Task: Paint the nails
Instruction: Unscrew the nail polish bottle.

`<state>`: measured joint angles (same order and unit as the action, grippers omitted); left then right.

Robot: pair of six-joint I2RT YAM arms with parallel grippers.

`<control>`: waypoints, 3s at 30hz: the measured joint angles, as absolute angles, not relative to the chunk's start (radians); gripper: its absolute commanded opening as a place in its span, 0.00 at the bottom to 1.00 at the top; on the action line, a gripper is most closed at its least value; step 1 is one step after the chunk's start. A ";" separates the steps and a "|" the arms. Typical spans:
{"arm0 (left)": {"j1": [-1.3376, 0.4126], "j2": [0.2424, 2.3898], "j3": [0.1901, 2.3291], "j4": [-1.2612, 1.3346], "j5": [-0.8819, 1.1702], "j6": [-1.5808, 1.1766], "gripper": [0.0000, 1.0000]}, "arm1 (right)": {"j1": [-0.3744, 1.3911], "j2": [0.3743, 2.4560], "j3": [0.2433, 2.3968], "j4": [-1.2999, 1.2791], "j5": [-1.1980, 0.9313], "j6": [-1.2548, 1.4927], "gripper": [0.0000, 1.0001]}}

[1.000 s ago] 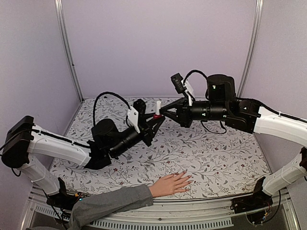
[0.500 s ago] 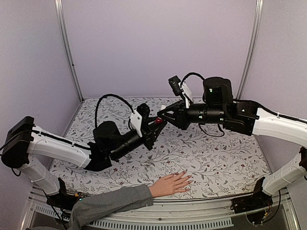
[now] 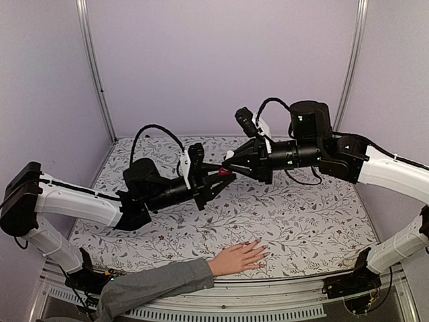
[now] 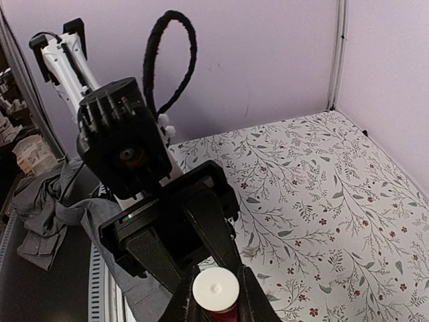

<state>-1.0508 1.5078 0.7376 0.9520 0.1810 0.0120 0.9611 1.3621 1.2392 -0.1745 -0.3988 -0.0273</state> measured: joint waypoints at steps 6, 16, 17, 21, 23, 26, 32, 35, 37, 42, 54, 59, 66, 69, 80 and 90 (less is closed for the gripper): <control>-1.040 1.491 0.744 0.958 0.392 -0.033 0.00 | 0.959 1.356 1.298 -0.287 -0.564 -0.168 0.00; -1.039 1.487 0.771 0.974 0.626 -0.089 0.00 | 0.964 1.374 1.357 -0.369 -0.762 -0.282 0.32; -1.039 1.486 0.771 0.974 0.619 -0.075 0.00 | 0.969 1.378 1.357 -0.359 -0.760 -0.267 0.37; -1.059 1.466 0.735 0.966 0.544 -0.018 0.00 | 0.987 1.392 1.344 -0.303 -0.717 -0.221 0.56; -1.065 1.451 0.713 0.966 0.492 0.001 0.00 | 0.985 1.387 1.330 -0.275 -0.687 -0.196 0.61; -1.067 1.432 0.700 0.968 0.400 0.027 0.00 | 0.980 1.377 1.316 -0.238 -0.638 -0.155 0.62; -1.071 1.424 0.693 0.982 0.183 0.055 0.00 | 0.979 1.364 1.314 -0.178 -0.490 -0.056 0.57; -1.073 1.425 0.693 0.981 0.090 0.064 0.00 | 0.979 1.364 1.304 -0.152 -0.398 0.008 0.51; -1.073 1.427 0.693 0.979 0.037 0.065 0.00 | 0.979 1.364 1.296 -0.148 -0.346 0.040 0.49; -1.076 1.452 0.709 0.959 -0.057 0.067 0.00 | 0.979 1.364 1.283 -0.145 -0.253 0.094 0.44; -1.106 1.495 0.752 0.928 -0.170 0.085 0.00 | 0.979 1.422 1.284 -0.119 -0.214 0.149 0.17; -1.108 1.495 0.754 0.917 -0.192 0.083 0.00 | 0.979 1.430 1.284 -0.120 -0.212 0.137 0.04; -1.110 1.505 0.757 0.924 -0.189 0.078 0.00 | 0.974 1.430 1.283 -0.122 -0.236 0.115 0.00; -1.099 1.505 0.754 0.929 -0.143 0.062 0.00 | 0.968 1.426 1.281 -0.126 -0.270 0.091 0.00; -1.042 1.472 0.733 0.937 0.261 -0.009 0.00 | 0.955 1.387 1.298 -0.233 -0.501 -0.122 0.00; -1.026 1.484 0.762 0.949 0.584 -0.106 0.00 | 0.955 1.387 1.361 -0.379 -0.720 -0.289 0.00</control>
